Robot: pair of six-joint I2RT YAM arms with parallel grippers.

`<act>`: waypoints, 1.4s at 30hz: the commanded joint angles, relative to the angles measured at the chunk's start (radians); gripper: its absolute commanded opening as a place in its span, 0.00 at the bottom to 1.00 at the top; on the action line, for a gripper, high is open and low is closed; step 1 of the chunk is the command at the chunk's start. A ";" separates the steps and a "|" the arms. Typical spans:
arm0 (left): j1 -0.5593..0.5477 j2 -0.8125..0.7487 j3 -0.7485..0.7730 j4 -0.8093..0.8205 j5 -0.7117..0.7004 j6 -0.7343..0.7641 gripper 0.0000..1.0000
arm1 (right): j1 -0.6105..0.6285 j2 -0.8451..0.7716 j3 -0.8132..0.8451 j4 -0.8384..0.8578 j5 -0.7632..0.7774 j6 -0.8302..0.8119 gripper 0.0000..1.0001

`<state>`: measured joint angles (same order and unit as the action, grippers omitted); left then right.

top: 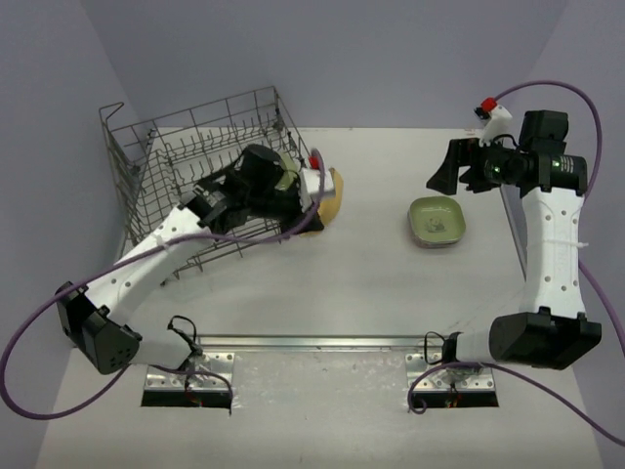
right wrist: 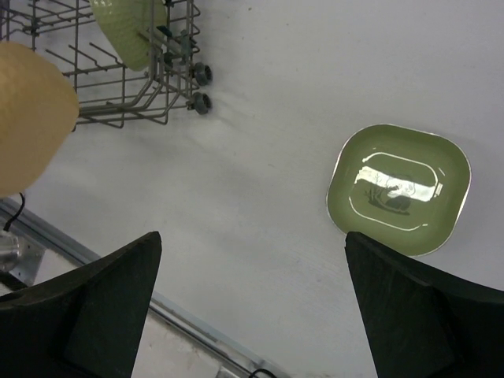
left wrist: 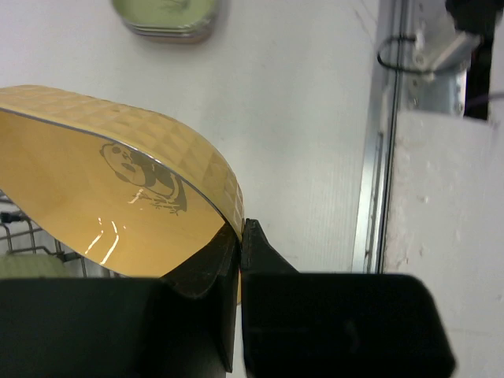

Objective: Unload the plates from the dish rack

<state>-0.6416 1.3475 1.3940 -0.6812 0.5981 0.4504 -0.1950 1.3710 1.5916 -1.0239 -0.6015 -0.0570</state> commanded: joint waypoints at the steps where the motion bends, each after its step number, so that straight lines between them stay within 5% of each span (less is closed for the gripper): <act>1: -0.301 -0.106 -0.108 -0.043 -0.407 0.313 0.00 | 0.089 0.005 0.025 -0.101 0.011 -0.072 0.99; 2: -0.392 -0.115 -0.157 -0.047 -0.495 0.334 0.00 | 0.117 0.001 0.014 -0.105 0.037 -0.082 0.99; 12: -0.669 -0.103 -0.407 0.004 -0.844 0.566 0.00 | 0.370 -0.085 -0.250 -0.029 0.115 -0.016 0.99; 18: -0.713 -0.093 -0.443 0.040 -0.891 0.633 0.00 | 0.546 -0.127 -0.418 0.083 0.193 0.017 0.99; 33: -0.787 -0.036 -0.444 0.060 -0.929 0.682 0.00 | 0.686 0.056 -0.259 0.090 0.224 0.051 0.81; 42: -0.784 -0.024 -0.453 0.076 -0.955 0.671 0.00 | 0.757 0.113 -0.339 0.119 0.264 0.090 0.63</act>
<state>-1.4200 1.3270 0.9441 -0.6552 -0.3199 1.1176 0.5520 1.4693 1.2822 -0.9349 -0.3644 0.0006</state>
